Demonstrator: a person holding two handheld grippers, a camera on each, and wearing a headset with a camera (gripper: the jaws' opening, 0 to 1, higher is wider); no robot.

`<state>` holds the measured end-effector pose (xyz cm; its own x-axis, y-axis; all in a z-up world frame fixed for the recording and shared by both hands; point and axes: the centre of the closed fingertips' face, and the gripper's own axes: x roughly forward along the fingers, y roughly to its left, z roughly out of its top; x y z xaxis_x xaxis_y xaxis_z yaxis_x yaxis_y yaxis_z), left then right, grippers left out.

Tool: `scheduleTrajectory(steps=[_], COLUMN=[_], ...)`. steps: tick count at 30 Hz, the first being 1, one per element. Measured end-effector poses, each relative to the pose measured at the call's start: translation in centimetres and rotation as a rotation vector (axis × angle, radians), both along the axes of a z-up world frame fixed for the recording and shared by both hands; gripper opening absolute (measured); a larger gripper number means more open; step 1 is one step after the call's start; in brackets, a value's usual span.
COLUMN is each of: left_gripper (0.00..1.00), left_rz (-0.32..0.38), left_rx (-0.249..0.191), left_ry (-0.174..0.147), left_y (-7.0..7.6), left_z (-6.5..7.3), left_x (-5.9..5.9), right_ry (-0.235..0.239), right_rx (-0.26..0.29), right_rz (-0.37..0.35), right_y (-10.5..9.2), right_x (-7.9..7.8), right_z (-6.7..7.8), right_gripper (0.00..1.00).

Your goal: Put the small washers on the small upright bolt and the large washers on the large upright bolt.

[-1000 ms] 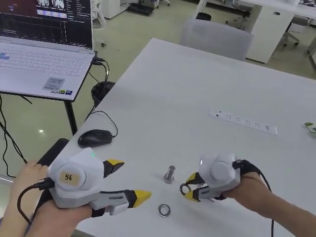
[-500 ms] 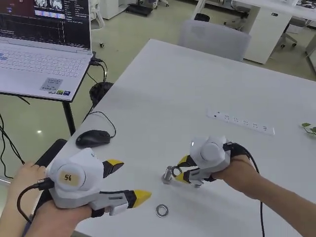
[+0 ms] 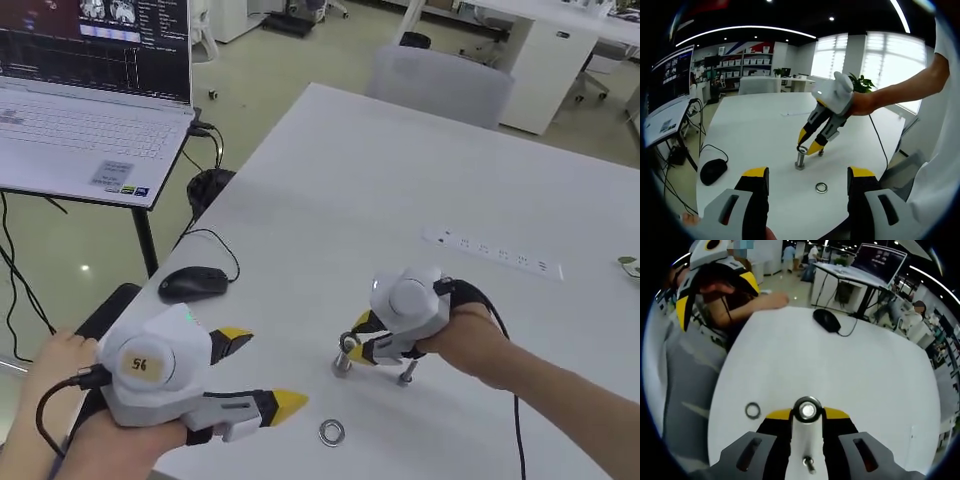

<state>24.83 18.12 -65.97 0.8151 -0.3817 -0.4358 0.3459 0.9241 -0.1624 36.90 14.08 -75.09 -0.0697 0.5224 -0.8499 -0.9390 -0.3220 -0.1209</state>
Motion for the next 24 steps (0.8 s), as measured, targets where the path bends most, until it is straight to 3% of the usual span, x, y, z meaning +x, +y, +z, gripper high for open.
scheduleTrajectory(steps=[24], left_gripper=[0.63], left_rz=[-0.002], left_rx=[-0.003], left_ry=[0.003], left_y=[0.0], left_z=[-0.2], left_x=[0.2], right_ry=[0.01], right_rx=[-0.076], right_rz=[0.02], right_y=[0.0], right_x=[0.1], right_z=[-2.0], right_gripper=[0.24])
